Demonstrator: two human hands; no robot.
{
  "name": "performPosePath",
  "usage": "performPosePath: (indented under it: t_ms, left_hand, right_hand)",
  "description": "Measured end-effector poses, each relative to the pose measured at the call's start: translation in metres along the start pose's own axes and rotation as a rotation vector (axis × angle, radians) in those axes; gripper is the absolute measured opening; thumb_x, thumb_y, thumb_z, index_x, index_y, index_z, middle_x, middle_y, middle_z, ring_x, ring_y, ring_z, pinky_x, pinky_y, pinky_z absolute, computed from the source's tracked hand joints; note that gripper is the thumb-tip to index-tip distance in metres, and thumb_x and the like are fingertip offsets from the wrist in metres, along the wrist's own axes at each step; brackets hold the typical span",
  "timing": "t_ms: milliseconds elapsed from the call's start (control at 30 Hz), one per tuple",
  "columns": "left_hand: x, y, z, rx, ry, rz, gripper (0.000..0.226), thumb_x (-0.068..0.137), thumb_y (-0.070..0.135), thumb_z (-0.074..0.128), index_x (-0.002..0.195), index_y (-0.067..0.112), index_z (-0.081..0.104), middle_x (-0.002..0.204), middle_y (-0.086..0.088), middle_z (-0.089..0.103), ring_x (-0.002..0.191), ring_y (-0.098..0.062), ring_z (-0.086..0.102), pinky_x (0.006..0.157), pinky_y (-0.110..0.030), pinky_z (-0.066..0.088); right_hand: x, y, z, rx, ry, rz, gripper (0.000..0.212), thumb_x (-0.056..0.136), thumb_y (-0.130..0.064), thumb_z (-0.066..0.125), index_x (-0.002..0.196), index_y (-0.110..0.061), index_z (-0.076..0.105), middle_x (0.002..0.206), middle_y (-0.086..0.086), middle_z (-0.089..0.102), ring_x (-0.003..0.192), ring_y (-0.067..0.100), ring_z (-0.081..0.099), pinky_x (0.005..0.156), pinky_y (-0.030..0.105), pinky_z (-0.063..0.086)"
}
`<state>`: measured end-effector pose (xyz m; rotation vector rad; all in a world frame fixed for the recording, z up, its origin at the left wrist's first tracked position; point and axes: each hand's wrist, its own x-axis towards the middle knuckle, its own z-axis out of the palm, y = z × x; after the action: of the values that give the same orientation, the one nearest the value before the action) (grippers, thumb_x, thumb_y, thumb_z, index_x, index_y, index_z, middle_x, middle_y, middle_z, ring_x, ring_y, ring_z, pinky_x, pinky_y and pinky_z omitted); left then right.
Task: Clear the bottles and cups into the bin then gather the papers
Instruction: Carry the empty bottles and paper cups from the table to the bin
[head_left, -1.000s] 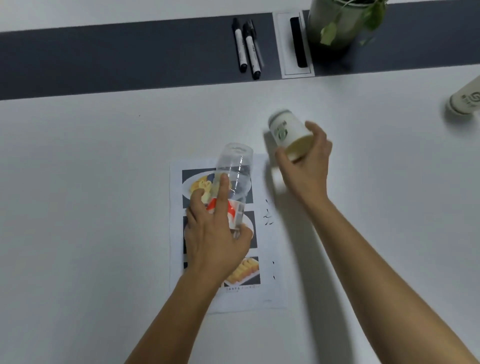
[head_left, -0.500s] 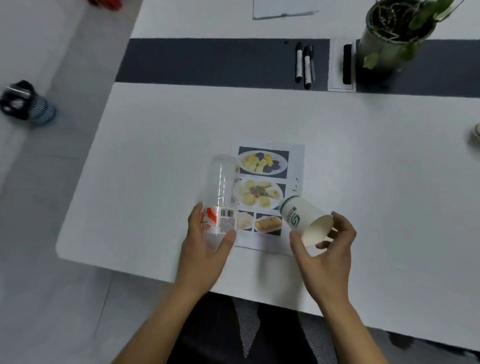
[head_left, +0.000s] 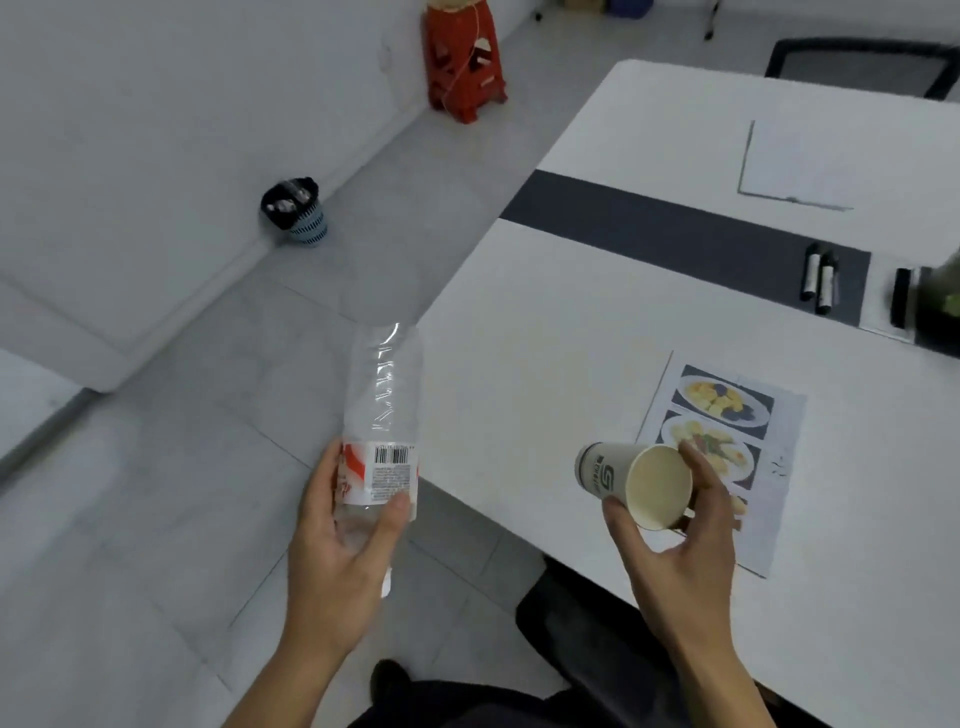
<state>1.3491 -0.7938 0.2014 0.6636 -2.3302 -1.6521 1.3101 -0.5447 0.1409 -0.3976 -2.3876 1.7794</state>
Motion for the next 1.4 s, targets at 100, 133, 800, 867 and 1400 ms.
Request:
performPosePath:
  t_ms: [100, 133, 800, 867, 1400]
  left_hand:
    - [0.025, -0.035, -0.085, -0.078, 0.091, -0.023, 0.064, 0.085, 0.018, 0.072, 0.141, 0.033, 0.045, 0.121, 0.018, 0.063, 0.102, 0.01, 0.062, 0.073, -0.001, 0.046]
    - [0.034, -0.045, -0.114, -0.103, 0.122, -0.033, 0.062, 0.085, 0.016, 0.072, 0.138, 0.034, 0.046, 0.12, 0.019, 0.062, 0.102, 0.01, 0.062, 0.071, -0.002, 0.046]
    - [0.322, -0.13, -0.368, -0.215, 0.374, -0.163, 0.055, 0.069, 0.036, 0.075, 0.119, 0.048, 0.054, 0.114, 0.021, 0.066, 0.099, 0.003, 0.065, 0.08, -0.027, 0.049]
    - [0.373, -0.132, -0.376, -0.179, 0.401, -0.177, 0.057, 0.067, 0.038, 0.076, 0.119, 0.048, 0.054, 0.114, 0.023, 0.065, 0.101, 0.004, 0.064, 0.082, -0.027, 0.049]
    - [0.747, -0.091, -0.415, -0.116, 0.534, -0.084, 0.054, 0.083, 0.008, 0.073, 0.13, 0.022, 0.052, 0.107, 0.03, 0.062, 0.093, 0.017, 0.06, 0.067, -0.001, 0.046]
  right_hand:
    - [-0.03, -0.028, 0.078, -0.015, -0.065, -0.034, 0.077, 0.078, -0.03, 0.082, 0.141, -0.04, 0.04, 0.132, -0.028, 0.043, 0.116, -0.007, 0.047, 0.091, 0.03, 0.045]
    - [-0.041, -0.038, 0.107, -0.023, -0.09, -0.036, 0.079, 0.076, -0.035, 0.08, 0.142, -0.042, 0.039, 0.132, -0.032, 0.042, 0.117, -0.006, 0.048, 0.092, 0.029, 0.045]
    - [0.005, -0.147, 0.498, -0.004, -0.274, -0.047, 0.077, 0.069, -0.037, 0.081, 0.136, -0.04, 0.042, 0.134, -0.018, 0.051, 0.116, 0.009, 0.058, 0.096, 0.037, 0.052]
    - [0.042, -0.151, 0.542, 0.014, -0.299, -0.033, 0.076, 0.074, -0.029, 0.085, 0.137, -0.037, 0.042, 0.134, -0.013, 0.052, 0.114, 0.009, 0.059, 0.097, 0.042, 0.053]
    - [0.338, -0.293, 0.841, -0.025, -0.486, -0.167, 0.089, 0.066, -0.053, 0.076, 0.144, -0.038, 0.037, 0.139, -0.012, 0.047, 0.12, 0.01, 0.056, 0.095, 0.033, 0.05]
